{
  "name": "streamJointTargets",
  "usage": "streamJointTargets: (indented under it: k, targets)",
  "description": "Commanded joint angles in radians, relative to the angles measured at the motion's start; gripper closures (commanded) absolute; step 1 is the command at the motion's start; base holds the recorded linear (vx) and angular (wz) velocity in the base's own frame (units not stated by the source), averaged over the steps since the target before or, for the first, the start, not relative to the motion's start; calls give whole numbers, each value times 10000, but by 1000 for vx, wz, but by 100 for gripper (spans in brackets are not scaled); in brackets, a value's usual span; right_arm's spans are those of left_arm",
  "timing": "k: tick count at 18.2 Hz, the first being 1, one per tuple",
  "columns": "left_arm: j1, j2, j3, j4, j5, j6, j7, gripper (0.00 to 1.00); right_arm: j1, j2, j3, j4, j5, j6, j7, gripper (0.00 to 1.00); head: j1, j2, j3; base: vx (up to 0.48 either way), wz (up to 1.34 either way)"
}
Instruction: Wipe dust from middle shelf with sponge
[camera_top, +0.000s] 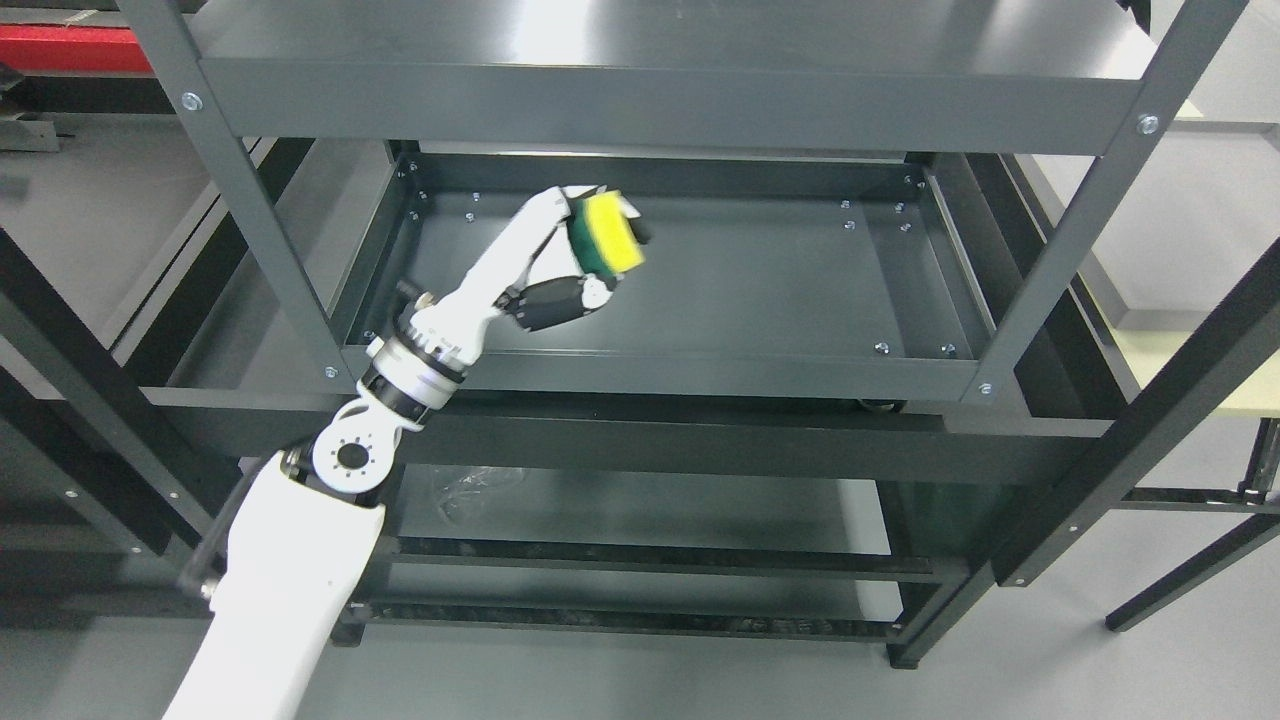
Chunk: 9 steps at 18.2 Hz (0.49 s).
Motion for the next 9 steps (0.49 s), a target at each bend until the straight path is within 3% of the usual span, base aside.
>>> streamJointTargets:
  k: [1,3,6,8,9]
  targets:
    - [1570,-1184,4042,490,-149,1213,36,98,0,-175,0,-174,0,732,-1,0,0,0,0,0,0]
    - [1845,-1184,4073,-686,-104,3479,326,98,0,-175,0,-174,0,732,-1,0,0,0,0,0,0]
    - [1954,-1184,3859,-3647,401,6429,313,98,0,-175,0,-174,0,732,-1,0,0,0,0,0,0]
    - [2121,-1184,3828,-4815,694,7049,236,96,0,-175,0,-174,0,732,-1,0,0,0,0,0,0]
    - [2411,-1184,3721,-5032,710,6670,114,96,0,-175,0,-174,0,732,-1,0,0,0,0,0,0]
